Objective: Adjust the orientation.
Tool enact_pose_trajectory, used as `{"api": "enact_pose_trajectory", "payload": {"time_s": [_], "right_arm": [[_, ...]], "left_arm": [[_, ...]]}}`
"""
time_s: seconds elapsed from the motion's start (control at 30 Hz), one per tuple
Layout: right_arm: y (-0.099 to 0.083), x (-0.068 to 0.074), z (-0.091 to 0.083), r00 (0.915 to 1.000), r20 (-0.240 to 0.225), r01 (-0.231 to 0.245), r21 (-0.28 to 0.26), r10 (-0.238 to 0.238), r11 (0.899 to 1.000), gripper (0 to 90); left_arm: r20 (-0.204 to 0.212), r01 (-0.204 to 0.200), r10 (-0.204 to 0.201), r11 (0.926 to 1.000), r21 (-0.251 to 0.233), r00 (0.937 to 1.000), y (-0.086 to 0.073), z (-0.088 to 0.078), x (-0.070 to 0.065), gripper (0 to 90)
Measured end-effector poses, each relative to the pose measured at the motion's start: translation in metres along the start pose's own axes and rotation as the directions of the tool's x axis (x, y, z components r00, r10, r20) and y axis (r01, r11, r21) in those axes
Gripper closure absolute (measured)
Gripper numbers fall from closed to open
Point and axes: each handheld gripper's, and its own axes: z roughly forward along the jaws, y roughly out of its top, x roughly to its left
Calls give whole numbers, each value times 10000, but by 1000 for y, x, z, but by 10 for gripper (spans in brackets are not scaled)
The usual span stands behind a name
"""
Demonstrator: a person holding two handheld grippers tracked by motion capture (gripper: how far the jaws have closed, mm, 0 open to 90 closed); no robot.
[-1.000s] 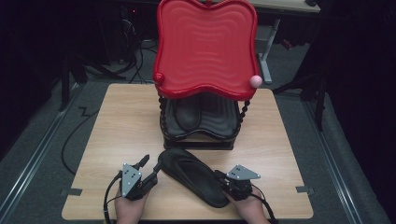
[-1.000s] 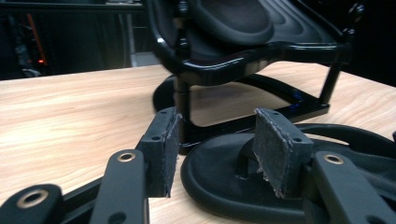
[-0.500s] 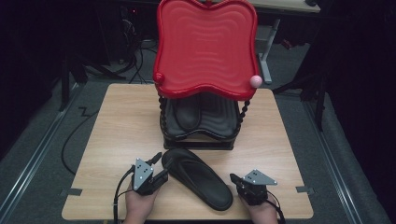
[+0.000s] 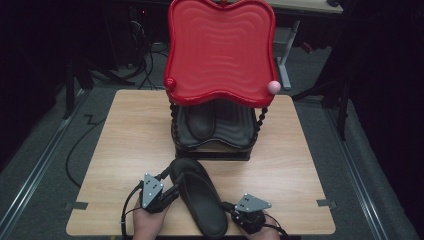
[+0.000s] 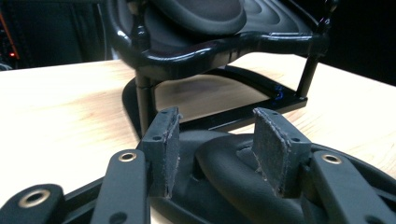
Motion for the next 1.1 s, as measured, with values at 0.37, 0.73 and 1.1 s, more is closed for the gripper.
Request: {"api": "enact_pose_trajectory", "payload": {"time_s": [0.37,0.73,1.1], "right_arm": [[25,-5,15,9983,-387,-476,-1068,437,9931,707],[42,5,39,9968,-276,-781,-1245,753,9891,558],[34,2,29,9944,-244,-1049,-1086,1028,9885,660]], "left_arm": [[124,-251,243,9971,723,9996,-12,-15,-10,414],[175,-103,66,9751,2215,9998,-24,-11,-30,334],[555,-398,278,9728,2280,9981,-20,-3,-46,439]]}}
